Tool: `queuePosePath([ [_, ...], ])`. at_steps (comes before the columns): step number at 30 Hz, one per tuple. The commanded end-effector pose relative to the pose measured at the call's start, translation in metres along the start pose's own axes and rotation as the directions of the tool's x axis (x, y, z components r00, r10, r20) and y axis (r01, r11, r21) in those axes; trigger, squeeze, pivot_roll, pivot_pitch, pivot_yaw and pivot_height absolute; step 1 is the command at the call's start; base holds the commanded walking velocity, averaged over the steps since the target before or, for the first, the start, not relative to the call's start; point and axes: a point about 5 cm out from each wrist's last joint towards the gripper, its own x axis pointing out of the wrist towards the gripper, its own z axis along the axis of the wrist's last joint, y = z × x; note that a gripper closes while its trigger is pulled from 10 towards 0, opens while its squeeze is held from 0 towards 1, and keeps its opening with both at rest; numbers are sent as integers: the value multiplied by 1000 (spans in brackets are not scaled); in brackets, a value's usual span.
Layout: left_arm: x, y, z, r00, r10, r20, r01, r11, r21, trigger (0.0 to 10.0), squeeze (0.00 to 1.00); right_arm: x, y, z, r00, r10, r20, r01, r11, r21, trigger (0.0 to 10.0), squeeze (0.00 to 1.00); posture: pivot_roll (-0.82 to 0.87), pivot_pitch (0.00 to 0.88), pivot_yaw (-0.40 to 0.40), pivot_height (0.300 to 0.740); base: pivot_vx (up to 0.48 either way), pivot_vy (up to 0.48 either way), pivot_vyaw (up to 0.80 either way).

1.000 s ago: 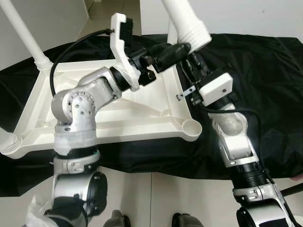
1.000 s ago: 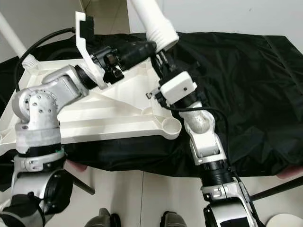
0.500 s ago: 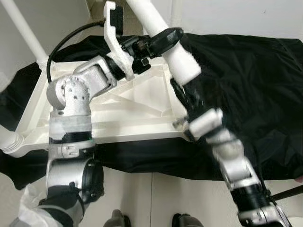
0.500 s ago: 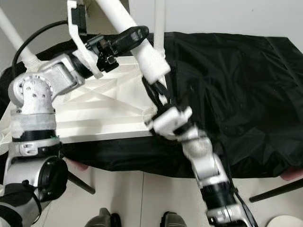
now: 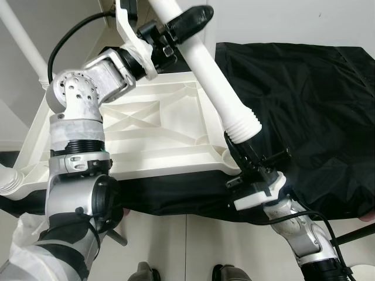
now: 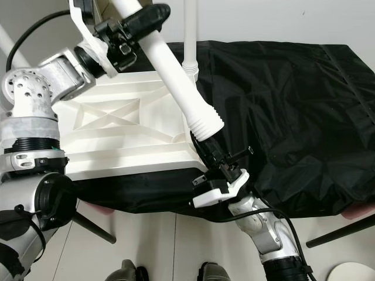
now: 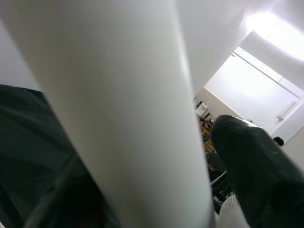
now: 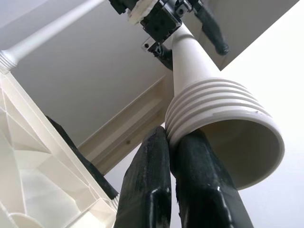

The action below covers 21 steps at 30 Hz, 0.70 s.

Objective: Building children table

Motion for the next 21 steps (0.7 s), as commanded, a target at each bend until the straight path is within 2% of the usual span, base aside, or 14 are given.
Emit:
queuePosePath([
  [1, 1, -6, 11, 999, -41, 22, 40, 999, 6, 1490, 0, -9, 10, 0, 998, 68, 7, -68, 997, -24, 10000, 0, -111, 124, 111, 740, 0, 0, 0],
  [2, 1, -6, 11, 999, -41, 22, 40, 999, 6, 1490, 0, -9, 10, 0, 998, 68, 7, -68, 997, -24, 10000, 0, -111, 124, 111, 740, 0, 0, 0],
  [3, 1, -6, 11, 999, -48, 19, 48, 999, 0, 0, 0, -12, 12, 0, 997, 79, 18, -78, 996, -45, 10000, 0, -110, 125, 113, 740, 0, 0, 0],
  [7, 0, -4, 11, 999, -45, 21, 46, 999, -8, 0, 0, -15, 14, 1, 995, 90, 44, -86, 993, -85, 10000, 0, -102, 129, 114, 740, 0, 0, 0],
  [14, -2, -1, 16, 999, -24, 33, 25, 999, -26, 0, 0, -14, 18, 4, 995, 80, 58, -76, 994, -75, 10000, 0, -94, 129, 115, 740, 0, 0, 0],
  [15, -2, 0, 16, 999, -21, 32, 22, 999, -28, 0, 0, -15, 19, 4, 995, 78, 62, -73, 994, -79, 10000, 604, -94, 129, 117, 740, 0, 0, 0],
  [16, -2, 1, 17, 999, -18, 31, 19, 999, -34, 0, 0, -15, 19, 5, 995, 72, 68, -66, 994, -90, 10000, 604, -94, 129, 118, 740, 0, 0, 0],
  [17, -3, 1, 17, 999, -19, 32, 20, 999, -37, 0, 0, -16, 19, 4, 996, 65, 69, -58, 994, -90, 10000, 1000, -93, 129, 119, 740, 0, 0, 0],
  [21, -3, 2, 17, 999, -15, 32, 17, 999, -45, 0, 0, -18, 19, 3, 997, 41, 73, -33, 994, -100, 10000, 1000, -93, 128, 123, 740, 0, 0, 0],
])
